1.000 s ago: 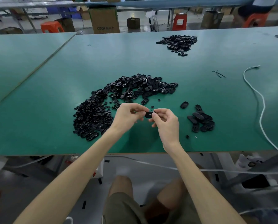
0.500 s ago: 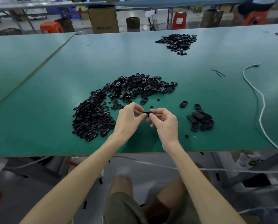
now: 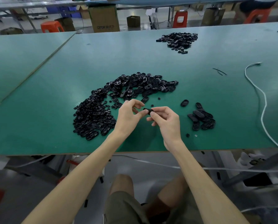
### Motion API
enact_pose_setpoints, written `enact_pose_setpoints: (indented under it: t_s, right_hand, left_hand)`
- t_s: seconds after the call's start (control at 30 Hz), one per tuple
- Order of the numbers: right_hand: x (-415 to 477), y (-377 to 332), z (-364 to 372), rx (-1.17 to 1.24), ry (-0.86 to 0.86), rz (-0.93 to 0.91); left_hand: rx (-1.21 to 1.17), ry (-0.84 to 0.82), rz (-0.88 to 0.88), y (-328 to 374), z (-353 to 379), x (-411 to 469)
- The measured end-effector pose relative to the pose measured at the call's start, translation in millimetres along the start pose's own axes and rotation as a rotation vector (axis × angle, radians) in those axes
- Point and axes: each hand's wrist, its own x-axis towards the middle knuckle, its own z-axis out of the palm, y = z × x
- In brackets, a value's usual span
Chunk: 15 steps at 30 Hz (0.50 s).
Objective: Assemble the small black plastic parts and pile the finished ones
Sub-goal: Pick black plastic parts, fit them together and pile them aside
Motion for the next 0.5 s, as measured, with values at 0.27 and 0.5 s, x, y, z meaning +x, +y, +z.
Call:
enact_pose_setpoints:
  t_s: [0.27,0.5]
  right_hand:
    - [0.6,3.7,2.1,-0.044,-0.031,-0.032]
    - [1.3,4.9,3.2,-0.099,-0.022,-0.028]
  left_hand:
    - [-0.437,0.009,-0.037,-0.1,4.6,-1.3]
    - [-0.495,0.015,-0.046,5.8,9.8,4.6]
